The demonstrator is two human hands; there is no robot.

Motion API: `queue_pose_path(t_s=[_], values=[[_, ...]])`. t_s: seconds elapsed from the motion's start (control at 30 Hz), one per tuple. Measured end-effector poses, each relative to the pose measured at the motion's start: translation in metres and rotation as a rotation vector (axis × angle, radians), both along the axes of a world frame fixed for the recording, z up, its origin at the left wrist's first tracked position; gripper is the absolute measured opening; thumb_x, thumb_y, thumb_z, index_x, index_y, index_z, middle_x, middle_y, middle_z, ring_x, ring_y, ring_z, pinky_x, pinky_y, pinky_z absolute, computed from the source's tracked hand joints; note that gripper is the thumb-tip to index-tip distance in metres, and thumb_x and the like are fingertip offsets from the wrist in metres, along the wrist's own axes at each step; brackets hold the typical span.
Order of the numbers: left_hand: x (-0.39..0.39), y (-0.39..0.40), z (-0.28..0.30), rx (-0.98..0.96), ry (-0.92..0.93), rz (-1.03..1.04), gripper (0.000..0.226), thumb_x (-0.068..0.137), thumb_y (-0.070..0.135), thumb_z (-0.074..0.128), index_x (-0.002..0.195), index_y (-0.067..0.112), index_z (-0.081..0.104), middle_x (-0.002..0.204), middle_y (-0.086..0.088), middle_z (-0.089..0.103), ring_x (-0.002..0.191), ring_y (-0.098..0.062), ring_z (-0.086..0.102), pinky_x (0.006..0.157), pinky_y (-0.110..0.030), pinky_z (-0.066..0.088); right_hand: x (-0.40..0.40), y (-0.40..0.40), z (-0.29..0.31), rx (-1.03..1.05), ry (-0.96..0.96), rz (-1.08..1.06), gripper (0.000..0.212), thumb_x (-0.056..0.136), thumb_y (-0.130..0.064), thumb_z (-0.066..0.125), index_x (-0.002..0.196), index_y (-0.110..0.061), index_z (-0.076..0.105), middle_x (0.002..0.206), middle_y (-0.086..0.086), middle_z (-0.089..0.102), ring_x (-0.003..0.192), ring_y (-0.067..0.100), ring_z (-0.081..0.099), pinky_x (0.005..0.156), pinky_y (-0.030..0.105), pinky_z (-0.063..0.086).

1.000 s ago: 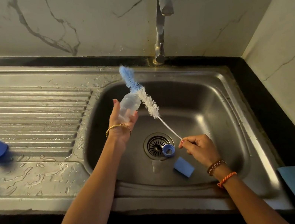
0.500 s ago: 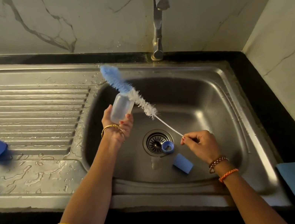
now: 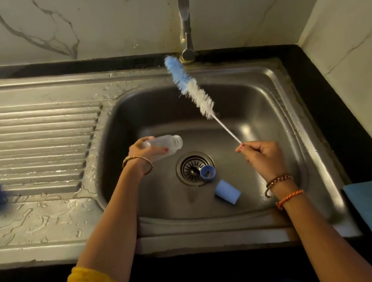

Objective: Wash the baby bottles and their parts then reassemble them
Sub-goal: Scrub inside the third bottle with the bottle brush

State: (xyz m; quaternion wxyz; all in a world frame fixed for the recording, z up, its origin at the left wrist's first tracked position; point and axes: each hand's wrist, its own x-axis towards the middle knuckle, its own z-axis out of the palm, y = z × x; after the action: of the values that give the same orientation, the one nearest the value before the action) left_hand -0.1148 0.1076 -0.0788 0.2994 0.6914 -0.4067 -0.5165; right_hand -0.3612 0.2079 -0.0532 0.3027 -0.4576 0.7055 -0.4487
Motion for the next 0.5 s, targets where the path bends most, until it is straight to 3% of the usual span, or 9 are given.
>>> queue_pose_path(t_s=[0.07,0.2,0.3,0.37,0.5], values=[[-0.003,0.002,-0.011,-0.015,-0.184,-0.088,0.065,0.064,0.013,0.082,0.121,0.019,0.051,0.121,-0.004,0.045,0.111,-0.024,0.046,0.085,-0.032,0.042,-0.002,0.0,-0.001,-0.009,0.037,-0.041,0.014,0.084,-0.009,0.062,0.08,-0.005,0.074,0.05,-0.007,0.054,0.052,0.007,0.048,0.056,0.023,0.038],[-0.005,0.005,-0.033,-0.021,-0.387,-0.263,0.061,0.076,0.02,0.074,0.126,0.013,0.04,0.127,-0.014,0.045,0.113,-0.031,0.047,0.081,-0.032,0.037,-0.006,-0.003,0.001,-0.006,0.09,-0.037,0.015,0.083,-0.012,0.063,0.08,-0.002,0.074,0.06,0.012,0.059,0.06,0.017,0.052,0.062,0.026,0.042],[-0.005,0.005,-0.046,0.035,-0.435,-0.283,0.07,0.085,0.027,0.064,0.137,0.005,0.022,0.14,-0.019,0.035,0.125,-0.035,0.039,0.099,-0.038,0.034,-0.004,-0.002,0.0,0.027,0.127,-0.014,0.017,0.083,-0.013,0.062,0.08,-0.002,0.074,0.065,0.02,0.064,0.063,0.019,0.055,0.063,0.029,0.044],[-0.001,0.005,-0.053,0.129,-0.566,-0.358,0.086,0.086,0.034,0.062,0.144,0.005,0.006,0.148,-0.02,0.022,0.134,-0.038,0.029,0.109,-0.044,0.029,-0.002,-0.002,-0.001,0.05,0.152,0.005,0.016,0.083,-0.013,0.062,0.081,-0.003,0.074,0.07,0.02,0.067,0.065,0.018,0.056,0.063,0.028,0.044],[0.002,0.011,-0.057,0.221,-0.726,-0.513,0.104,0.08,0.032,0.07,0.146,0.006,-0.006,0.153,-0.019,0.008,0.139,-0.038,0.016,0.112,-0.045,0.023,-0.003,-0.002,-0.002,0.077,0.164,-0.001,0.017,0.083,-0.014,0.063,0.079,-0.002,0.074,0.074,0.019,0.069,0.07,0.026,0.061,0.063,0.03,0.046]])
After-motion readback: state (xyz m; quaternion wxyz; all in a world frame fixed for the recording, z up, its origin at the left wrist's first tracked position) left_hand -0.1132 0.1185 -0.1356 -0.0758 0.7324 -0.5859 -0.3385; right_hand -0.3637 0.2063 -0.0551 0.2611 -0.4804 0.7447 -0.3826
